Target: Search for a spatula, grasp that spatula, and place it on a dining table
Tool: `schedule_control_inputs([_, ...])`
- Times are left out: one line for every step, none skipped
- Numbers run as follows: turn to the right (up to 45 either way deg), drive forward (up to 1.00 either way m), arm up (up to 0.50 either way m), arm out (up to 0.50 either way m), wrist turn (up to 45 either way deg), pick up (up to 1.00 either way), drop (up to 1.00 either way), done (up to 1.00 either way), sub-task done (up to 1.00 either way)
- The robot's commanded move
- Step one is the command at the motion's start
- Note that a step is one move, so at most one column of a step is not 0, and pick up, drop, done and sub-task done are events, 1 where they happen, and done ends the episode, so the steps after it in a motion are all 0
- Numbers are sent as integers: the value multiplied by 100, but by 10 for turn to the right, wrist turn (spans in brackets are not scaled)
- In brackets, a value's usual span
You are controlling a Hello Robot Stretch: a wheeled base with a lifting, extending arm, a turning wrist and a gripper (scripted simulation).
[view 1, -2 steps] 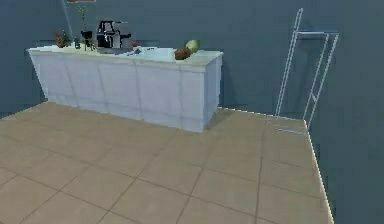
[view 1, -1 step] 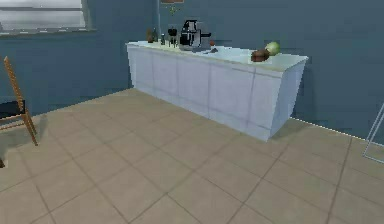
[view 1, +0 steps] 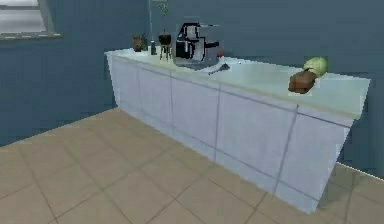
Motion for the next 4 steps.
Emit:
schedule_control_inputs([0,100,0,0,0,0,0,0,0])
schedule_control_inputs([-180,0,0,0,0,0,0,0,0])
schedule_control_inputs([0,10,0,0,0,0,0,0,0])
schedule_control_inputs([-450,0,0,0,0,0,0,0,0])
